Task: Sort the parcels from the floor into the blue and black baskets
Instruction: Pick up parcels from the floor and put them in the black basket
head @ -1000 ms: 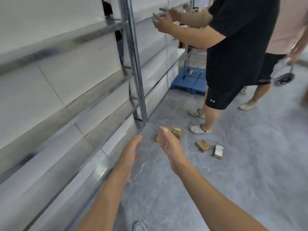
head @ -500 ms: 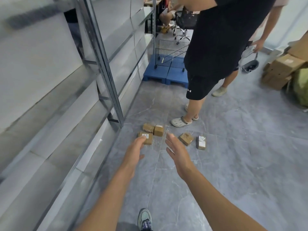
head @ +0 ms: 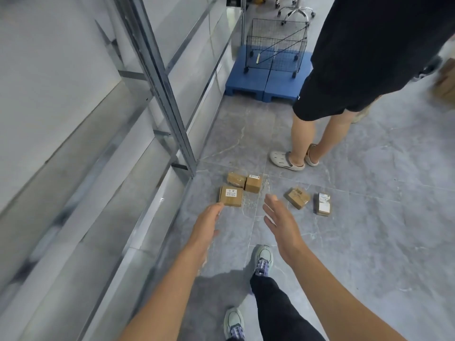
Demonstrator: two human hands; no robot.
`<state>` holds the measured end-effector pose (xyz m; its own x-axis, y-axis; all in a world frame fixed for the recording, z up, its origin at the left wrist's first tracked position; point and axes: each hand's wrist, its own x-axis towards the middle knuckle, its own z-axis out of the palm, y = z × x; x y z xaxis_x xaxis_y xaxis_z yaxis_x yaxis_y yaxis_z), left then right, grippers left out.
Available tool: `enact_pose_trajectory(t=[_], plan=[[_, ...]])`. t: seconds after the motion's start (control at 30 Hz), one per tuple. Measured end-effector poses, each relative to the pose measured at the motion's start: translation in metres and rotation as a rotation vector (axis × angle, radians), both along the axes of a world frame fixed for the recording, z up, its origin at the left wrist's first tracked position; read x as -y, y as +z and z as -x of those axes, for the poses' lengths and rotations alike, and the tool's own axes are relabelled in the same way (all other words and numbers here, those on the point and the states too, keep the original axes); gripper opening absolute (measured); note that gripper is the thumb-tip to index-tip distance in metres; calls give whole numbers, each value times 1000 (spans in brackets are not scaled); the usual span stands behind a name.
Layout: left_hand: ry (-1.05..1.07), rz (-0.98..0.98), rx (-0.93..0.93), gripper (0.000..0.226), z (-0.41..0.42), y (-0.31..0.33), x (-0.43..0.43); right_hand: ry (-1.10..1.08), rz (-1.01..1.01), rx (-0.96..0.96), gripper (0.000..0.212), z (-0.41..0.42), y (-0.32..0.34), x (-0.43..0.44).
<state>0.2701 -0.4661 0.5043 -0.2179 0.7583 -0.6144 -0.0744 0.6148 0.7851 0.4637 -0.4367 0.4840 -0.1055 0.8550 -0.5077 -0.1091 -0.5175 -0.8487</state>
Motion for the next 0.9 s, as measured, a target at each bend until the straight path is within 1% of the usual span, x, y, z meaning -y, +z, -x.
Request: enact_pose_trajectory(t=[0.07, 0.17, 0.23, 0.27, 0.37, 0.4, 0.53, 0.67, 0.73, 0.83, 0.9], plan=[[1, 26, -13, 11, -1, -11, -28, 11, 22, -13, 69, 0, -12, -28], [-8, 76, -32, 11, -6, -31, -74, 22, 60, -24, 93, -3, -30, -74], [-16, 109, -38, 13, -10, -44, -106, 29, 83, -16, 97, -7, -46, -105], [-11, 132, -41, 16, -12, -52, -122, 31, 103, -11, 93, -10, -56, -121], [9, 179, -49, 24, -16, -74, -162, 46, 147, -4, 67, -14, -84, -163], [16, 196, -56, 26, -17, -82, -172, 52, 162, 2, 63, -15, -93, -176], [32, 264, -52, 36, -13, -122, -205, 86, 204, 19, 57, -11, -129, -214], [42, 315, -52, 42, -3, -167, -234, 97, 241, 25, 39, 0, -175, -244], [62, 345, -44, 38, 5, -199, -248, 100, 261, 33, 39, 6, -206, -256], [77, 372, -52, 16, 18, -257, -270, 103, 301, 57, 50, 16, -262, -272], [73, 389, -58, 16, 27, -301, -287, 104, 322, 76, 54, 24, -306, -282]])
